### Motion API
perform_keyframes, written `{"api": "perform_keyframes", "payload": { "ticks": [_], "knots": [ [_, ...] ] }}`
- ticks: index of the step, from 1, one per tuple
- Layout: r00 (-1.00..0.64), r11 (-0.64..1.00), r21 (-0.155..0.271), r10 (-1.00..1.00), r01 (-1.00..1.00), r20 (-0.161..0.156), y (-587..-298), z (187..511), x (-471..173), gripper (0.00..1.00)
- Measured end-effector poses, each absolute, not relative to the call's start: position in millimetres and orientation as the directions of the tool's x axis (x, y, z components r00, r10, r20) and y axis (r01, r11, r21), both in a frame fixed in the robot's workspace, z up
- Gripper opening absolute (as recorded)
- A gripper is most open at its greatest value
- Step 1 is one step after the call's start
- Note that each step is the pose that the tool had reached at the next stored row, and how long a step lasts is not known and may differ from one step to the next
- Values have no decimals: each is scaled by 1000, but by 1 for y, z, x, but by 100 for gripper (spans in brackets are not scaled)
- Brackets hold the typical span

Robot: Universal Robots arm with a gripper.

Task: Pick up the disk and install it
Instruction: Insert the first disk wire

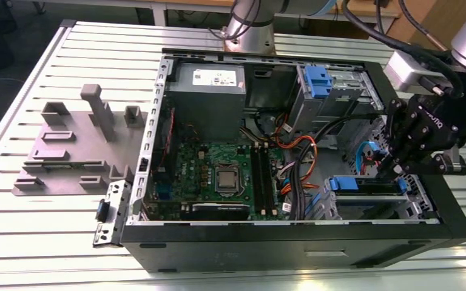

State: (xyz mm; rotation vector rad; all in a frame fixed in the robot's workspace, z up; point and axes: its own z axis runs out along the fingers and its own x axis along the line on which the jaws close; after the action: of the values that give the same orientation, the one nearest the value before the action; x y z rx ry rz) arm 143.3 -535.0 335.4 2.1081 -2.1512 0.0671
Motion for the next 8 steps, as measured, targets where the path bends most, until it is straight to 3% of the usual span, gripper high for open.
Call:
{"api": "perform_keyframes", "payload": {
  "ticks": [8],
  "knots": [
    [-17,25,58,-990,-998,138,-535,335,143,16]
  ]
}}
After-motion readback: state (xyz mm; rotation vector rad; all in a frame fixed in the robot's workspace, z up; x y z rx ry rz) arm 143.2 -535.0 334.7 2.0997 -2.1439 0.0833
